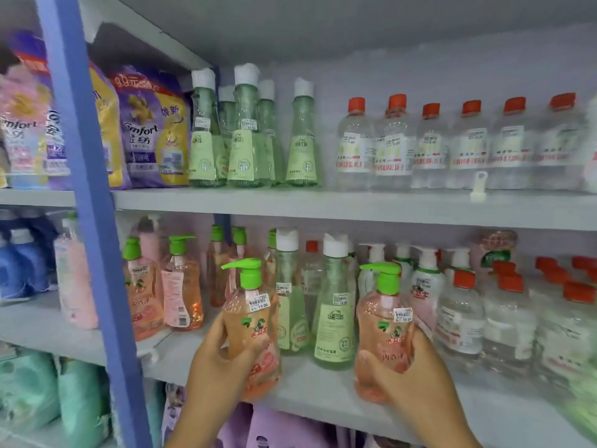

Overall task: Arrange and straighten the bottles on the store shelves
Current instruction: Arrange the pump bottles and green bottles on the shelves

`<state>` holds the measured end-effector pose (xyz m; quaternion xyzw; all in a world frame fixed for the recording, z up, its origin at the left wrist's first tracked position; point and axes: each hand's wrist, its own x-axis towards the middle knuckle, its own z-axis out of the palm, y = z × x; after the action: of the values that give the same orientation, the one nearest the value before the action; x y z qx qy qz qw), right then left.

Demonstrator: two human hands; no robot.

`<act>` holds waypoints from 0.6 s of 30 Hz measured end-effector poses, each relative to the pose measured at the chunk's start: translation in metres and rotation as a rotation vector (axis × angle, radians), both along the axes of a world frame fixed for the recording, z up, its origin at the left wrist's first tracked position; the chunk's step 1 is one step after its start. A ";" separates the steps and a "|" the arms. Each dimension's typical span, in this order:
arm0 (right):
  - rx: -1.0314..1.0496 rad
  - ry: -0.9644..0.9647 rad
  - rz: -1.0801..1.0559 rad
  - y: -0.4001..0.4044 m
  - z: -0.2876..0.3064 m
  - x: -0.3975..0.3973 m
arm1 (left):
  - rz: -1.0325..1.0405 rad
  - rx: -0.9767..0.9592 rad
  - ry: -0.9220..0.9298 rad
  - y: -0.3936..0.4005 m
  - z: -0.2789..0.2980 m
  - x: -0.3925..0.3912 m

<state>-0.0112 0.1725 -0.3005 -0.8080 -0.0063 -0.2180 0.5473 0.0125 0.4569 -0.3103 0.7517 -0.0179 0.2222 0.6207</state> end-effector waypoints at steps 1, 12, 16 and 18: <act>0.009 0.013 -0.024 0.003 -0.002 0.005 | -0.003 0.009 0.010 0.009 -0.001 0.009; -0.108 0.015 -0.446 0.019 0.005 0.024 | -0.066 0.098 0.010 0.041 0.006 0.090; -0.195 -0.391 -0.527 0.051 0.011 0.006 | 0.314 0.231 -0.292 0.025 0.011 0.075; -0.084 -0.337 -0.305 0.070 0.020 0.012 | 0.187 0.280 -0.381 0.006 0.021 0.065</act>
<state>0.0010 0.2428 -0.2805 -0.7740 0.0155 -0.4296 0.4649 0.0771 0.4632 -0.2897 0.7732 -0.0957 0.4117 0.4728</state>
